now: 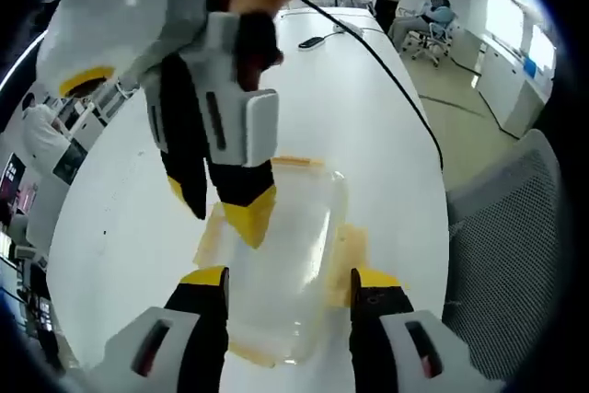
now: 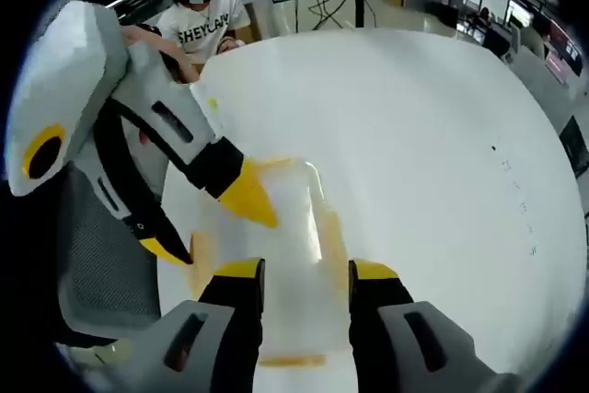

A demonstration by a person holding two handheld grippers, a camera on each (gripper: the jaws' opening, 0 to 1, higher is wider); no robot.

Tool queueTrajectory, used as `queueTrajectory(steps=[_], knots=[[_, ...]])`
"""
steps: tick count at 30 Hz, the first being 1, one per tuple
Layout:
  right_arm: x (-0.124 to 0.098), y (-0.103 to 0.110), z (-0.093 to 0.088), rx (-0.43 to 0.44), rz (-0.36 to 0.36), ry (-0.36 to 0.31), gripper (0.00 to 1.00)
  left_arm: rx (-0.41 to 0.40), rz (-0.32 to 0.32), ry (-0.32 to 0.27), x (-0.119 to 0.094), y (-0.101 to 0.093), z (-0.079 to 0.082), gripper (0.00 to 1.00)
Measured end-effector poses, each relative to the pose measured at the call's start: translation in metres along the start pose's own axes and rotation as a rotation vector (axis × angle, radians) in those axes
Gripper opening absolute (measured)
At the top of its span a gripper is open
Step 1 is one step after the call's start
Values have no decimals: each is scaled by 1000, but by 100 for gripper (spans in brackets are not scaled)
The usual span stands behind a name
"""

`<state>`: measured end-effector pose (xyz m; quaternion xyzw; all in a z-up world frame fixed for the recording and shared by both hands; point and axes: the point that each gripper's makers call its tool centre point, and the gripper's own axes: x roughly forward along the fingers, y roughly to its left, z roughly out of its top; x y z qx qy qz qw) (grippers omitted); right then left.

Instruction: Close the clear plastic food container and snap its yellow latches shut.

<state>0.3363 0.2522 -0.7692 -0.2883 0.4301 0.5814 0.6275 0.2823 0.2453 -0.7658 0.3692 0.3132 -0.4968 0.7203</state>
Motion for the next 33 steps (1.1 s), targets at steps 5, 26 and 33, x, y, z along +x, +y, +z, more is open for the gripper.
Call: queueTrajectory(steps=[5, 26, 33], knots=[[5, -2, 1, -23, 52, 50, 37, 59, 51, 28, 9, 3, 2, 53], [16, 3, -3, -69, 195, 196, 34, 97, 59, 78, 15, -1, -8, 45], [22, 8, -12, -80, 251, 261, 30, 208, 110, 126, 31, 2, -12, 42]])
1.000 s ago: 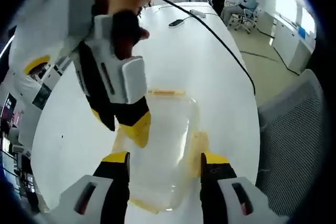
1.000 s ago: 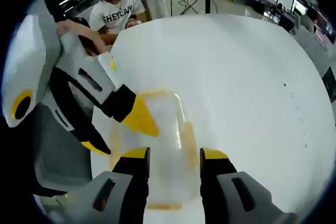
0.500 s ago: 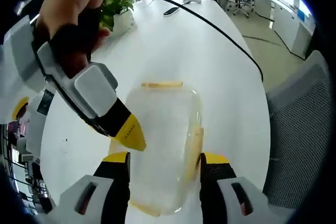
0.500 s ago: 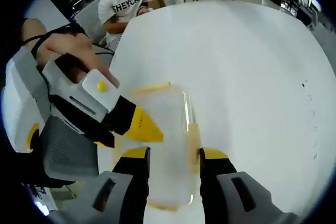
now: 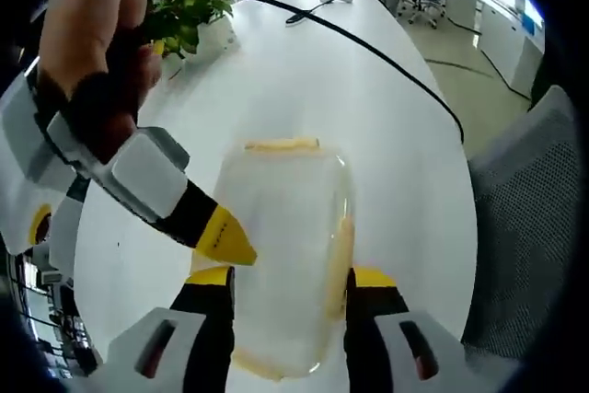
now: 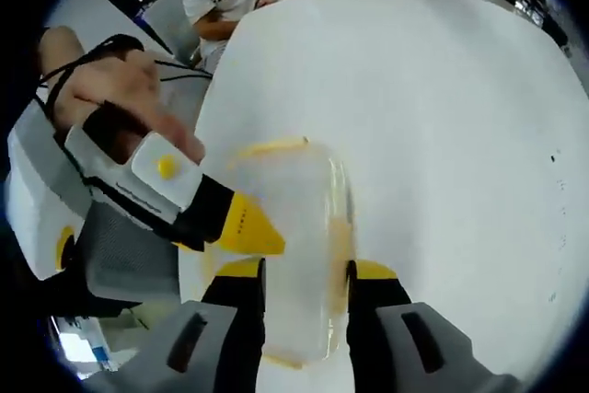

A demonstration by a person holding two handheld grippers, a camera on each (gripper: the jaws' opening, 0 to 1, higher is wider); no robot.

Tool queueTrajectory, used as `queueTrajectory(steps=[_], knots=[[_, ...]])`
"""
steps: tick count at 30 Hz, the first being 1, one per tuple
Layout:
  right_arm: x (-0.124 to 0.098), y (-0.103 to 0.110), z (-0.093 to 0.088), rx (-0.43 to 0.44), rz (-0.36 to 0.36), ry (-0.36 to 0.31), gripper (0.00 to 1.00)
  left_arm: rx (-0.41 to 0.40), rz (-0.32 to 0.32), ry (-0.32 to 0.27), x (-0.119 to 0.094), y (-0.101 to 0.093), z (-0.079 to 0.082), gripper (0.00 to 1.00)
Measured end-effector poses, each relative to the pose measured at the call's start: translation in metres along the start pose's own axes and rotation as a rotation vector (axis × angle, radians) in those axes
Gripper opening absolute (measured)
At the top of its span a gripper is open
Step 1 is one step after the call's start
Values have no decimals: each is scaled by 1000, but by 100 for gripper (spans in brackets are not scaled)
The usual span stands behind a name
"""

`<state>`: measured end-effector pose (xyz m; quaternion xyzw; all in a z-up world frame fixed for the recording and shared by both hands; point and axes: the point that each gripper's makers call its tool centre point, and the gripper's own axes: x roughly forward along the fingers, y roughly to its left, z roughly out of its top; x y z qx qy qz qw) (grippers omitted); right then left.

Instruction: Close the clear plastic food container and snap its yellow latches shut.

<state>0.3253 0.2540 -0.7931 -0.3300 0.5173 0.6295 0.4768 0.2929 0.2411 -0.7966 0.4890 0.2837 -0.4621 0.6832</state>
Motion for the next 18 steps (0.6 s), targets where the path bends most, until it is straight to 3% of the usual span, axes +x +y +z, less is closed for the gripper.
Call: queueTrajectory(steps=[1, 2, 5, 11, 18], knots=[[1, 1, -1, 0, 2, 10, 30, -62, -1, 11, 5, -5, 1, 42], [1, 2, -1, 1, -1, 19, 30, -43, 5, 22, -9, -1, 0, 42], [1, 1, 1, -8, -7, 42, 31, -22, 34, 32, -12, -2, -2, 42], [-1, -2, 5, -8, -5, 68, 31, -39, 15, 20, -11, -1, -2, 42], [-5, -3, 6, 6, 1, 25, 32, -35, 18, 29, -11, -1, -1, 43]])
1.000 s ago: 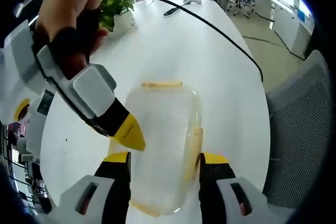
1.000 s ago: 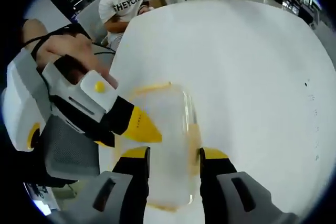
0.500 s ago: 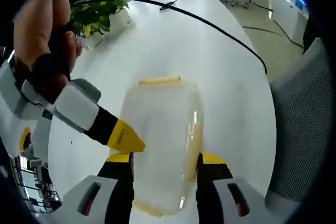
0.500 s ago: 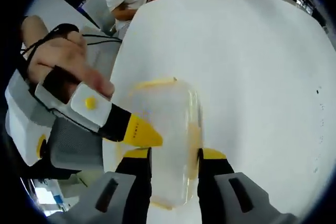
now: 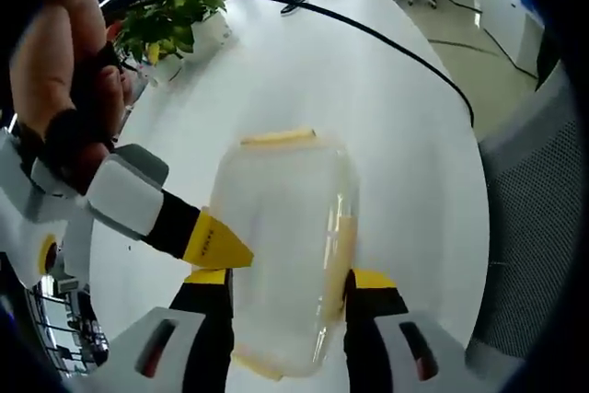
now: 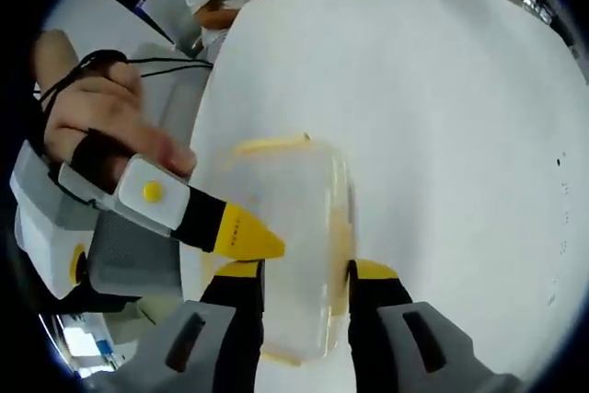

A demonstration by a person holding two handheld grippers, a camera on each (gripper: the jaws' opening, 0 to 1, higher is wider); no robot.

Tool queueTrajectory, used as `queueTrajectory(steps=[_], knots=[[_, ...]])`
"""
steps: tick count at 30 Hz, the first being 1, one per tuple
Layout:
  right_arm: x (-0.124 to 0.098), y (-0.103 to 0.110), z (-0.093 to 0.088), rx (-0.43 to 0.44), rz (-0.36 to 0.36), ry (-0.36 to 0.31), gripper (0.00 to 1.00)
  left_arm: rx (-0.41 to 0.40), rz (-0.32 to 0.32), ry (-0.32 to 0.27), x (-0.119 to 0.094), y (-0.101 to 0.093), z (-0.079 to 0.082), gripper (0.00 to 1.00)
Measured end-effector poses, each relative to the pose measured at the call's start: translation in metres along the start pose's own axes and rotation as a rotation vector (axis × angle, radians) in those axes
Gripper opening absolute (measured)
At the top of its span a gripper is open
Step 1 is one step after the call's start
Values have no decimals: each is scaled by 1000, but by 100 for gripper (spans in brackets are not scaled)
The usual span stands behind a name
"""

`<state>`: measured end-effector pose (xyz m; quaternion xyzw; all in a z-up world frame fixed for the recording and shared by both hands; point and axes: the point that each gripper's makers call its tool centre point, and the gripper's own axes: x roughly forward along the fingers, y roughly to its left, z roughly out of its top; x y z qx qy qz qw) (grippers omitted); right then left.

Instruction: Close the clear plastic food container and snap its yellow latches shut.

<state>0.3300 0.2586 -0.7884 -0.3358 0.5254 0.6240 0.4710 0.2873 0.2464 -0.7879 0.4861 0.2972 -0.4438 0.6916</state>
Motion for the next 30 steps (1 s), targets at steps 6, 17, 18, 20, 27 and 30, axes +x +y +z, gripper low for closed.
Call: queueTrajectory(steps=[6, 17, 18, 20, 27, 30], knots=[[-2, -1, 3, -4, -13, -30, 33, 6, 1, 10, 0, 0, 0, 43], [-6, 1, 4, 29, -69, -184, 33, -27, -88, 16, -6, 0, 2, 45], [-7, 1, 6, 11, -87, -208, 33, -24, -99, 13, -6, -1, 2, 46], [-9, 0, 5, 15, -122, -232, 34, -14, -132, 3, -7, -5, 3, 51], [-21, 4, 1, 47, -149, -312, 43, 27, -224, -2, -12, -21, 0, 72], [-24, 6, -4, 47, -159, -317, 56, 7, -231, 6, -12, -19, -1, 82]])
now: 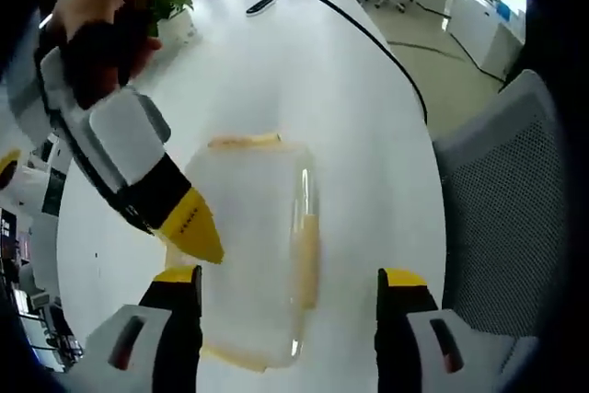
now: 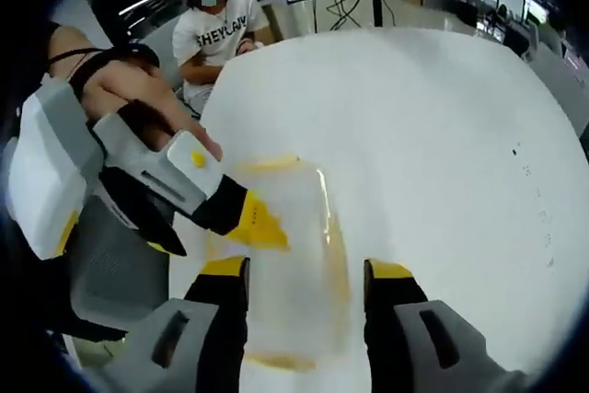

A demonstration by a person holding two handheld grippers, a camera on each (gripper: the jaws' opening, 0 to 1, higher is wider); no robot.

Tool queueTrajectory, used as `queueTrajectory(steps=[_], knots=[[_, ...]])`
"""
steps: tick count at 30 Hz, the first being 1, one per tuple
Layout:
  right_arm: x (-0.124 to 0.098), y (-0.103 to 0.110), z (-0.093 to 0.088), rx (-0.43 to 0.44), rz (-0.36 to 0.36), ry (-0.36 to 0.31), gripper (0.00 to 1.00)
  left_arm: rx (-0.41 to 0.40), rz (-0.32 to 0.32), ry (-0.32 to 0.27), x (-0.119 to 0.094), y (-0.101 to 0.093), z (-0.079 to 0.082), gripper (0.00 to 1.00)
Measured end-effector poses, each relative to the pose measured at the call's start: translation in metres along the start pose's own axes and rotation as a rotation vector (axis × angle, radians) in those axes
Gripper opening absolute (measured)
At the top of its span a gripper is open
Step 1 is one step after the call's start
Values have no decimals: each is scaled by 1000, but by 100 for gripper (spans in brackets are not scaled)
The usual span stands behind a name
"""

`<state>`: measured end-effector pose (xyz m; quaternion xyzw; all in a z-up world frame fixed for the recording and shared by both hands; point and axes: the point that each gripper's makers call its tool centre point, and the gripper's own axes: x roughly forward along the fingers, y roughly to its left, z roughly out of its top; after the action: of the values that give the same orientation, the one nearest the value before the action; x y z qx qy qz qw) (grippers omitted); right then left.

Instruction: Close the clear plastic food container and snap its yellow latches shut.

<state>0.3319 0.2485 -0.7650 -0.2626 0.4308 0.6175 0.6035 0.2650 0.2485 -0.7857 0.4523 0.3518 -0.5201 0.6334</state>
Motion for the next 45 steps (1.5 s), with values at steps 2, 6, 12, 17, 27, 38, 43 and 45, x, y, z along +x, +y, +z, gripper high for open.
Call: queueTrajectory(steps=[2, 6, 12, 17, 27, 38, 43, 45], knots=[[-3, 1, -5, -20, -13, 8, 61, 10, -4, 12, -2, 3, -4, 82], [-3, 6, -16, -48, -34, 44, 80, -30, -34, 37, -5, 6, -14, 87], [0, 17, -31, -110, -59, 94, 84, -29, -4, 62, -3, 20, -25, 94], [1, 21, -37, -125, -83, 95, 89, -32, -11, 79, 0, 26, -32, 94], [5, 26, -49, -165, -156, 156, 89, -6, -24, 112, 9, 38, -42, 94], [14, 26, -60, -196, -190, 183, 83, 16, -31, 144, 24, 35, -49, 89], [18, 22, -65, -221, -212, 209, 75, 35, -9, 145, 25, 40, -49, 82], [17, 23, -65, -213, -207, 220, 74, 23, -10, 154, 24, 39, -49, 81]])
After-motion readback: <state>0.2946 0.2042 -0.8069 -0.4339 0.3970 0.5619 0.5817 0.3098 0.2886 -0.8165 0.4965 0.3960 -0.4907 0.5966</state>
